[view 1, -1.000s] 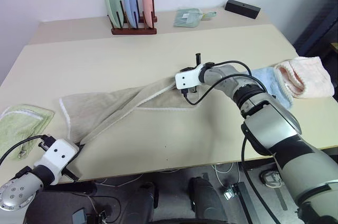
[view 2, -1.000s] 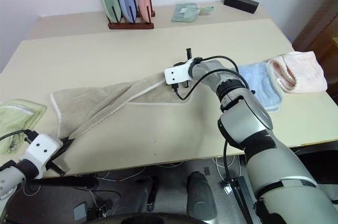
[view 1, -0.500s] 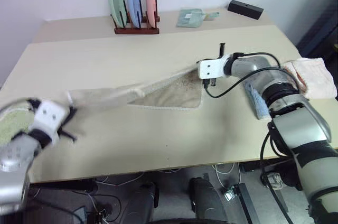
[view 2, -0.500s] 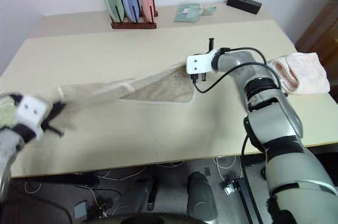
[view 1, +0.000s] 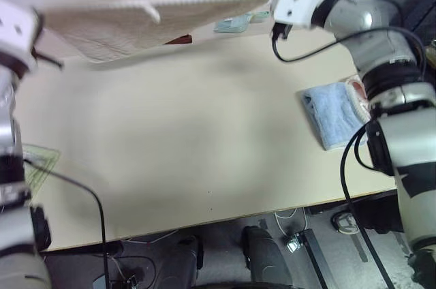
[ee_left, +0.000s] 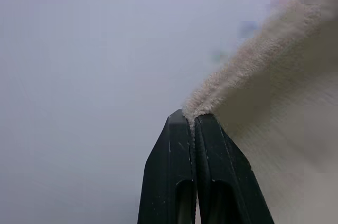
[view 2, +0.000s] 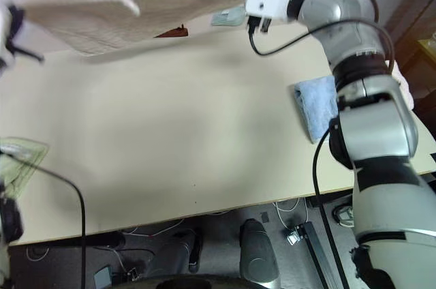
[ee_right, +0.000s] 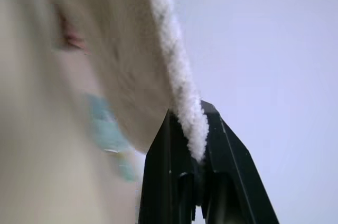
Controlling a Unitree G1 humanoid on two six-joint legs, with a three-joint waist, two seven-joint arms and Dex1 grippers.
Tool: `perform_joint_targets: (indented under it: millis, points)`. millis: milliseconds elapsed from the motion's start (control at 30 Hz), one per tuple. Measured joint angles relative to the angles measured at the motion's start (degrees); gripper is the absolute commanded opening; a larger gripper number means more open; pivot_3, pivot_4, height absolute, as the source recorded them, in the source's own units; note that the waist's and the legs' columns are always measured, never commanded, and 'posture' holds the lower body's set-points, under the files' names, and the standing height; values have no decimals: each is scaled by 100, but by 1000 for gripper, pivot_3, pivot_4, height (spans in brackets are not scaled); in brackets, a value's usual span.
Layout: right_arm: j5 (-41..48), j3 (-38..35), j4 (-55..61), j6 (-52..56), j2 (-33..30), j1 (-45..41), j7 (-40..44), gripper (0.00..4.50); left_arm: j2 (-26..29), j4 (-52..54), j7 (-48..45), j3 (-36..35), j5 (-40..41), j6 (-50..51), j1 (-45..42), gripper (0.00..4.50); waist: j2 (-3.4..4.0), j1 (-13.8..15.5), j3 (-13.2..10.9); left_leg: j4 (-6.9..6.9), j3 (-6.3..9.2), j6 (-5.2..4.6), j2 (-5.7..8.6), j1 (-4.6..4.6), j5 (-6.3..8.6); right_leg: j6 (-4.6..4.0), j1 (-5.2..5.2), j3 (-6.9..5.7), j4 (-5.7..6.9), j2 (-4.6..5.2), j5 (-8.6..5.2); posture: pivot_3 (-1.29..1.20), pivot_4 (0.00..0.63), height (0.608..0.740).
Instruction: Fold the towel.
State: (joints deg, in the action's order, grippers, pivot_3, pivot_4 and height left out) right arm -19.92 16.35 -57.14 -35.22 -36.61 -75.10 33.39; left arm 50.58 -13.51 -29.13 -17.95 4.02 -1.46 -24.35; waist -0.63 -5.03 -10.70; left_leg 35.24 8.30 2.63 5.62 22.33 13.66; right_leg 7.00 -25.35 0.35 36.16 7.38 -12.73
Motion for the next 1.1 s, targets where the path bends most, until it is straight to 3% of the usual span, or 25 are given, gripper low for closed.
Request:
perform_joint_targets:
  millis: [133, 233, 400, 533, 700, 1100]
  points:
    - [798, -14, 1479, 570, -172, 1875, 1436, 37, -150, 1252, -729, -237, 454, 587, 2108, 0, -11, -30, -13, 18, -9, -2, -15, 19, 1, 3, -19, 14, -3, -13, 4, 0, 150, 738]
    - [1627, -139, 3256, 1589, -833, 3252, 2487, 37, -136, 2393, -1232, -827, 816, 985, 3422, 0, -2, 91, -17, 20, -18, -53, -24, 6, 32, 3, -17, 39, -3, -18, 3, 0, 150, 738]
    - [3091, -719, 5708, 3697, -1961, 4655, 3615, 37, -57, 3687, -2069, -1677, 1575, 2018, 4784, 0, 2, 263, -21, 87, -43, -59, -48, -6, 47, -9, 25, 44, -7, -45, 3, 0, 150, 738]
    - [3784, -1135, 6621, 4657, -2442, 5132, 4029, 37, 138, 4129, -2562, -1985, 1922, 2662, 5312, 0, -6, 332, -18, 94, -54, -62, -56, -42, 50, -19, 73, 37, -19, -47, -14, 0, 150, 738]
    - [3491, -995, 6342, 4792, -2197, 4682, 3857, 37, 362, 3916, -2528, -1860, 1852, 2787, 4692, 0, -7, 437, -19, 95, -66, -66, -57, -57, 54, -33, 83, 41, -22, -46, -2, 0, 150, 738]
    - [2158, -120, 3544, 3398, -871, 3374, 3622, 37, 314, 1005, -2149, 432, 667, 1447, 1683, 0, -12, 410, -20, 87, -67, -58, -53, -54, 62, 4, 73, 42, -33, -50, 24, 0, 150, 738]
